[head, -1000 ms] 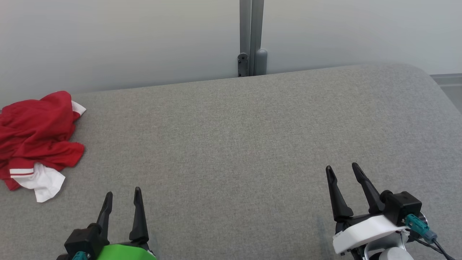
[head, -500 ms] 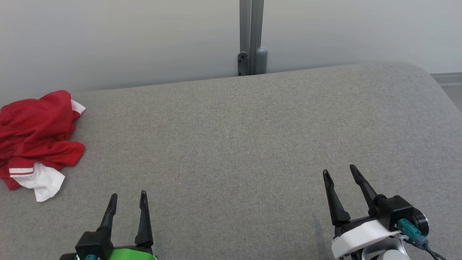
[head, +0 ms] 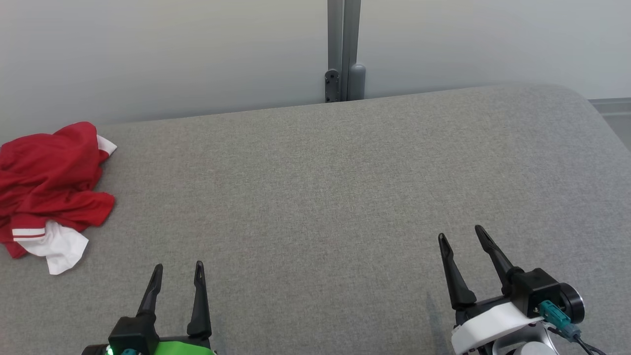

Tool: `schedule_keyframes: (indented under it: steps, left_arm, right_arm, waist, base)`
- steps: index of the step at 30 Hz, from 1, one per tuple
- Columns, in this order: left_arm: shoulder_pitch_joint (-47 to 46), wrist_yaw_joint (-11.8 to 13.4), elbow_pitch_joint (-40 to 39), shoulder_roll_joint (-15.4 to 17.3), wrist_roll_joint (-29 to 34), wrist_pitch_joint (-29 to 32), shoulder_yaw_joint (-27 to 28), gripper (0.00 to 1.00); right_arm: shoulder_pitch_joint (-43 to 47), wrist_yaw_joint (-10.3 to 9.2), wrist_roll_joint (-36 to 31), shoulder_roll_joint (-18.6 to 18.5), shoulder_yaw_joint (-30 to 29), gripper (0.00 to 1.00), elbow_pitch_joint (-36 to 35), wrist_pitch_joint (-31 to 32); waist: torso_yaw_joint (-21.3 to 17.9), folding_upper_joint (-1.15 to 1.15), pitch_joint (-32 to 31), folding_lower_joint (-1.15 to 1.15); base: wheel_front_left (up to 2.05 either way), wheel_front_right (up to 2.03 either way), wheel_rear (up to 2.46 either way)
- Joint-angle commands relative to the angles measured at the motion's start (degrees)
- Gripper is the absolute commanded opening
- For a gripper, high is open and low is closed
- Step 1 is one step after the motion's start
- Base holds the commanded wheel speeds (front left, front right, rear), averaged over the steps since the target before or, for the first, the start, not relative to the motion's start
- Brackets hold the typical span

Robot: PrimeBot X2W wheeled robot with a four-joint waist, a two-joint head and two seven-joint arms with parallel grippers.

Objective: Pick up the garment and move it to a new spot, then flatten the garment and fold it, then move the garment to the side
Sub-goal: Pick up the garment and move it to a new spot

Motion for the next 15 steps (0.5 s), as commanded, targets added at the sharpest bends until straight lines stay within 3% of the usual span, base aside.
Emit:
schedule_keyframes:
  steps: [1,8,15]
  left_arm:
    - [0.61,0.15,-0.09,0.38,0.27,-0.22,0.08,1.00]
    - [0.05,-0.17,0.26,0.38,0.50,-0.22,-0.04,1.00]
    - [-0.77,0.00,0.27,0.38,0.84,-0.21,-0.19,1.00]
  right_arm:
    - [0.50,0.02,0.10,-0.24,-0.04,1.00,-0.16,-0.20]
    - [0.87,0.02,0.26,-0.24,-0.46,1.00,-0.41,-0.20]
    - [1.19,0.02,-0.16,-0.20,-0.67,1.00,-0.96,-0.19]
  waist:
    - [0.02,0.00,0.02,0.00]
    - [0.82,0.00,0.11,0.00]
    - [6.77,0.00,0.18,0.00]
  base:
    - [0.00,0.00,0.00]
    - [0.00,0.00,0.00]
    - [0.00,0.00,0.00]
